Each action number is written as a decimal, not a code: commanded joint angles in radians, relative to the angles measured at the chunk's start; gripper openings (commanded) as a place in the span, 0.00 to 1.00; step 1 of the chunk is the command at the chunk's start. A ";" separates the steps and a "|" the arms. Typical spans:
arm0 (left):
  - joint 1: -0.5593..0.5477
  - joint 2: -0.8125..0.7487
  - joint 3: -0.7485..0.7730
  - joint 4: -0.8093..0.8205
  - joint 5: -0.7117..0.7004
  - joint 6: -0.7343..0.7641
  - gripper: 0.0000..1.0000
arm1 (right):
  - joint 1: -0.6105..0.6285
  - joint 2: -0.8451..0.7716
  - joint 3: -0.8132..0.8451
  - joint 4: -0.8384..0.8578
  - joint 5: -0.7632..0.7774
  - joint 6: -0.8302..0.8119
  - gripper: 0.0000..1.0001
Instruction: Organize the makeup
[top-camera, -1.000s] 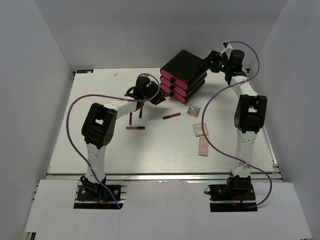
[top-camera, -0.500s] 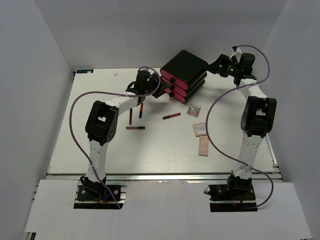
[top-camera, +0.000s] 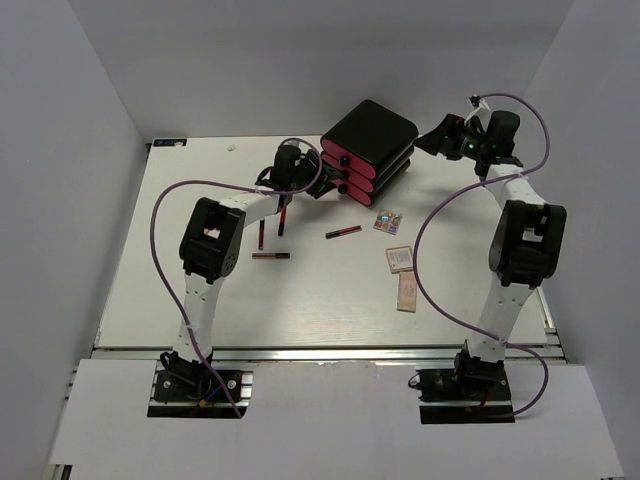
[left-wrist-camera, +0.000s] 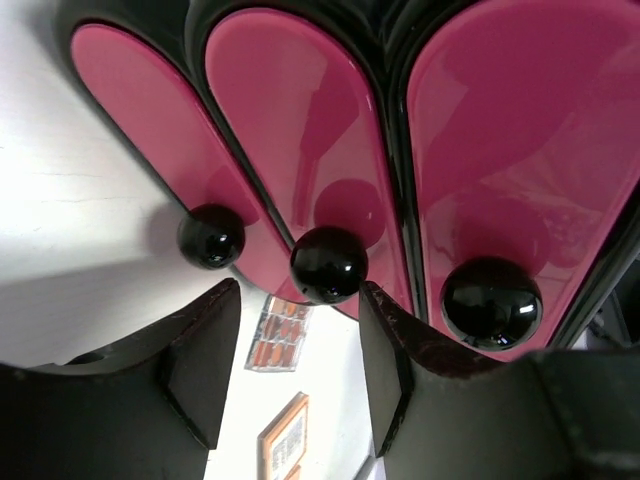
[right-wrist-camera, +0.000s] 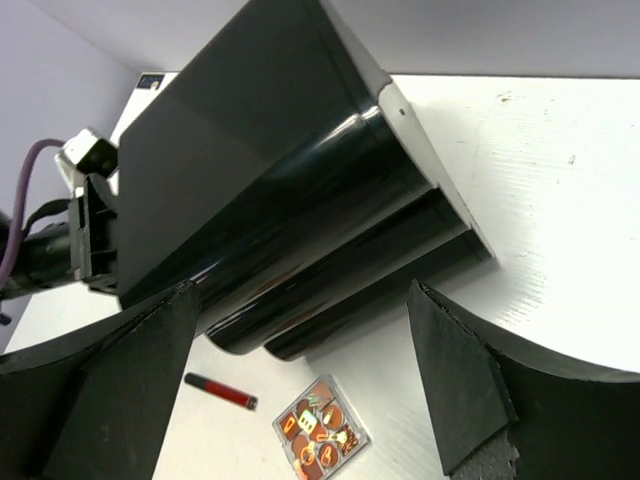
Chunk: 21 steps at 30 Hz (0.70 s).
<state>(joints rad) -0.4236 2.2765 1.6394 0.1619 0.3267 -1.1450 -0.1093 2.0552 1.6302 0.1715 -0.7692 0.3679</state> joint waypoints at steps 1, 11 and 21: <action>0.002 0.014 0.023 0.076 0.005 -0.033 0.59 | -0.001 -0.085 -0.032 0.051 -0.041 -0.024 0.89; 0.006 0.078 0.065 0.110 -0.005 -0.084 0.50 | -0.003 -0.181 -0.145 0.063 -0.061 -0.037 0.89; 0.006 -0.008 -0.050 0.157 -0.002 -0.065 0.13 | -0.004 -0.314 -0.220 0.030 -0.146 -0.142 0.89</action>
<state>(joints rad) -0.4217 2.3390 1.6428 0.3378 0.3408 -1.2388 -0.1104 1.8275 1.4147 0.1894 -0.8421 0.3088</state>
